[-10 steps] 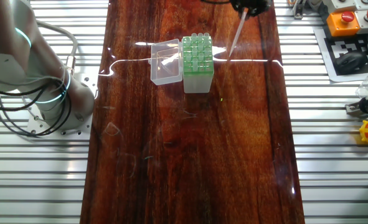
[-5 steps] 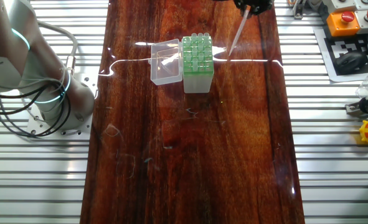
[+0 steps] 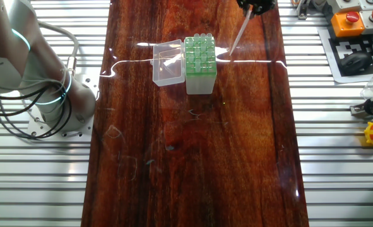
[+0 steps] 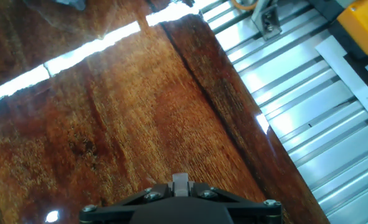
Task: Insert a large pipette tip into the holder for large pipette tips
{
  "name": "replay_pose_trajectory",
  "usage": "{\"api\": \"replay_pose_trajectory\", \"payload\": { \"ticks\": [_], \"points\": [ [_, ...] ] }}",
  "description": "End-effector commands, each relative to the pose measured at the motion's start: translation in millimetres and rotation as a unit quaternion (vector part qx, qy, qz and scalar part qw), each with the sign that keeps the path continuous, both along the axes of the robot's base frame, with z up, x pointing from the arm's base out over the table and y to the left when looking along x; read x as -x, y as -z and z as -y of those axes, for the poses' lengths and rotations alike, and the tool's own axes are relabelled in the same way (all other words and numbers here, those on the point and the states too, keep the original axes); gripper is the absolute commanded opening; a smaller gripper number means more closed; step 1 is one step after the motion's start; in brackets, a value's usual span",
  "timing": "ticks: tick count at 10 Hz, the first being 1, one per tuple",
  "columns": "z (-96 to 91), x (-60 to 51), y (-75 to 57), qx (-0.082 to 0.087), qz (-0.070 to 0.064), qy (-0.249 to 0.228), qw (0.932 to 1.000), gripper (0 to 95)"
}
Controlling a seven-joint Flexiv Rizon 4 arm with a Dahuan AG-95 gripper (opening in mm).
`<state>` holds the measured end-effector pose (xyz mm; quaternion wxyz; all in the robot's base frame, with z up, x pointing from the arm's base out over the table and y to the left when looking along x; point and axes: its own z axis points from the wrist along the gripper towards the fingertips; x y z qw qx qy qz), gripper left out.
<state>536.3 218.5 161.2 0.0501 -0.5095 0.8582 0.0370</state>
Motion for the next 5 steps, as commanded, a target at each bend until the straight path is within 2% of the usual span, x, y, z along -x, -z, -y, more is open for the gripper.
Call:
{"api": "replay_pose_trajectory", "payload": {
  "ticks": [1,2,4,5],
  "points": [
    [0.5,0.1,-0.7,0.009,-0.003,0.010,0.9999,0.0],
    [0.5,0.1,-0.7,0.017,-0.004,0.018,0.9997,0.0],
    [0.5,0.1,-0.7,0.009,-0.004,0.018,0.9998,0.0],
    [-1.5,4.3,-12.3,0.001,-0.004,0.012,0.9999,0.0]
  ]
}}
